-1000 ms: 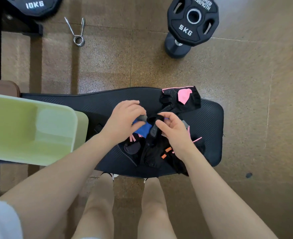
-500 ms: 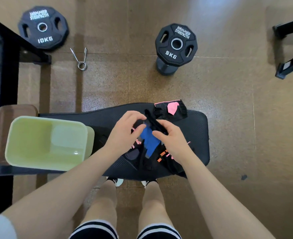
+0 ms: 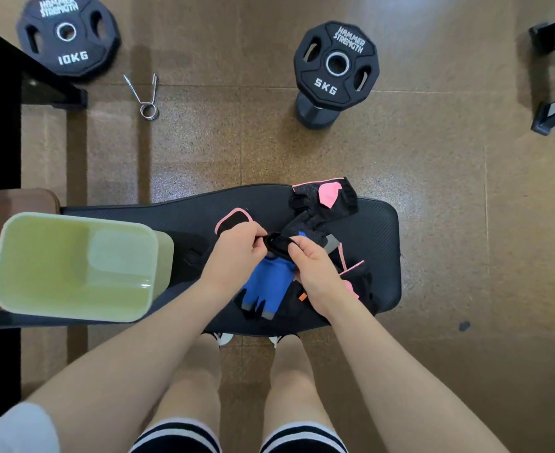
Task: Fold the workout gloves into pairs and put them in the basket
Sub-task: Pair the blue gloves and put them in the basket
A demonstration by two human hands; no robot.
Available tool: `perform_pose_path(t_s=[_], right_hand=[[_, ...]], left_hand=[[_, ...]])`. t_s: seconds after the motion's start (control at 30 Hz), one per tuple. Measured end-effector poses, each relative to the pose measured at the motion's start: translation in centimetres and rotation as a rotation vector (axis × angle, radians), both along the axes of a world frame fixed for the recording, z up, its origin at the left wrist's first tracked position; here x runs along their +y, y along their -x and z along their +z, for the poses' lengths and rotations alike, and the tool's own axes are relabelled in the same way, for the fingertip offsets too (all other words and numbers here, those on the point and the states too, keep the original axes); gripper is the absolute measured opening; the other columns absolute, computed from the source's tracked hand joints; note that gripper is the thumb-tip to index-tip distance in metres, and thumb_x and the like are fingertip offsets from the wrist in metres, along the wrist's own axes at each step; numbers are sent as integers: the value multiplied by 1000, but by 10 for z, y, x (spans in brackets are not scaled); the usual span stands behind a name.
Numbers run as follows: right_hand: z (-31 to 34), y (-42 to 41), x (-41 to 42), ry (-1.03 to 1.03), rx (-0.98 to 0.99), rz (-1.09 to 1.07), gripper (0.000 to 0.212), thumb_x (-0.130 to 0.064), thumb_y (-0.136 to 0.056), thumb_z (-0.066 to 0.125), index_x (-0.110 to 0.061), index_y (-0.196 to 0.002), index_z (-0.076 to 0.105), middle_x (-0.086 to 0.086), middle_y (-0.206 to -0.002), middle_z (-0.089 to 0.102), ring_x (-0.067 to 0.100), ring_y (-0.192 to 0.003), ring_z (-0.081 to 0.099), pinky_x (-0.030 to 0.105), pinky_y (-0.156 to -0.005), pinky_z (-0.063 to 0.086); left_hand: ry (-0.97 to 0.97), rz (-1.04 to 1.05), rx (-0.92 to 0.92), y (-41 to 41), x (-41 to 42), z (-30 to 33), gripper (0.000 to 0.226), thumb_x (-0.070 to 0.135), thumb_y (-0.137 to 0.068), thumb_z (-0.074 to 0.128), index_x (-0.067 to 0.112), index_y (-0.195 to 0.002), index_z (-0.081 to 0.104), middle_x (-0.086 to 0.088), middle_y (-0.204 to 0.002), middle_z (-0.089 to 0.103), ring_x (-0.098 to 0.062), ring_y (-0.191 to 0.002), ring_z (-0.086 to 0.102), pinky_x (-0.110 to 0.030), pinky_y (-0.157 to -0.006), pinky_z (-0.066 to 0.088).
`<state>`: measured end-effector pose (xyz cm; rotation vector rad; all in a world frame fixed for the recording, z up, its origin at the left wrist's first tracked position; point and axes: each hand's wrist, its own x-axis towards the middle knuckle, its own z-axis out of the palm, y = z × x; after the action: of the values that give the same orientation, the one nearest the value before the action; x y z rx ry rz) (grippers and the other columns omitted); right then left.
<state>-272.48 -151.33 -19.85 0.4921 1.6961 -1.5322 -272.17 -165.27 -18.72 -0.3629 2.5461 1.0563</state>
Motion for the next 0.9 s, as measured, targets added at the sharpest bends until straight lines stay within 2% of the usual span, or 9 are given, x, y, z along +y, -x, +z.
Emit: perform_pose_path(t_s=[0.1,0.2,0.3,0.37,0.43,0.63,0.7,0.8,0.9], right_hand=[[-6,-1,-5,-66,0,58,24,-14,-98,38,-5,-105,59,1,-84,57,11,-70,47,19,-59,39],[-3,-7,-13,-38,47,102,12,-20,-89,59,-14,-100,57,-8,-85,59,8,-74,53,18,-68,45],[-4,-13,-20,-168,166,227,33,-17,-77,72,-18,-105,55,-11,-94,61,7,-84,58,17,-79,47],[-7,-13,-24,-250,228,280,37,-9,-81,63,-13,-117,53,-1,-108,63,12,-99,59,22,-87,46],[-10,-13,-28,-278,237,269,38,-3,-84,53,-11,-121,52,3,-117,62,13,-107,57,19,-87,42],[-21,-14,-31,-322,292,267,18,-11,-89,57,-9,-106,61,1,-101,65,9,-93,57,11,-74,40],[-23,-17,-28,-284,276,245,11,-9,-88,57,-10,-98,62,-2,-92,65,11,-87,58,11,-71,42],[-27,-22,-26,-205,179,222,13,-9,-89,55,-15,-99,62,-3,-94,66,13,-91,60,22,-78,47],[-36,-25,-22,-140,57,109,18,-5,-91,52,-17,-100,61,-1,-101,66,14,-97,59,27,-87,48]], left_hand=[[6,-53,-62,-2,-8,-4,19,5,-87,48,3,-98,64,-13,-86,69,-20,-69,58,-26,-70,45],[11,-10,-57,-6,-11,-6,13,10,-88,53,4,-92,64,-9,-91,69,-21,-81,62,-32,-79,47],[-35,81,-79,-11,-12,-9,9,10,-85,59,5,-88,65,-8,-90,69,-18,-81,60,-29,-79,47],[-58,100,-99,-11,-12,-9,9,10,-83,63,3,-89,65,-10,-91,68,-19,-82,61,-29,-81,48],[-53,70,-116,-12,-13,-10,13,10,-83,64,2,-92,65,-11,-93,67,-17,-81,60,-24,-79,46],[7,38,-109,-14,-17,-14,10,6,-81,60,-2,-85,63,-9,-93,63,-14,-79,55,-21,-76,44],[44,-28,-130,-15,-19,-16,12,6,-82,56,-4,-83,61,-14,-90,61,-23,-78,56,-32,-73,46],[73,-128,-187,-18,-15,-15,12,7,-85,50,-1,-78,54,-14,-83,52,-30,-74,53,-37,-66,43],[51,65,-184,-17,-26,-21,4,6,-85,48,3,-83,49,-11,-77,51,-26,-69,48,-34,-64,37]])
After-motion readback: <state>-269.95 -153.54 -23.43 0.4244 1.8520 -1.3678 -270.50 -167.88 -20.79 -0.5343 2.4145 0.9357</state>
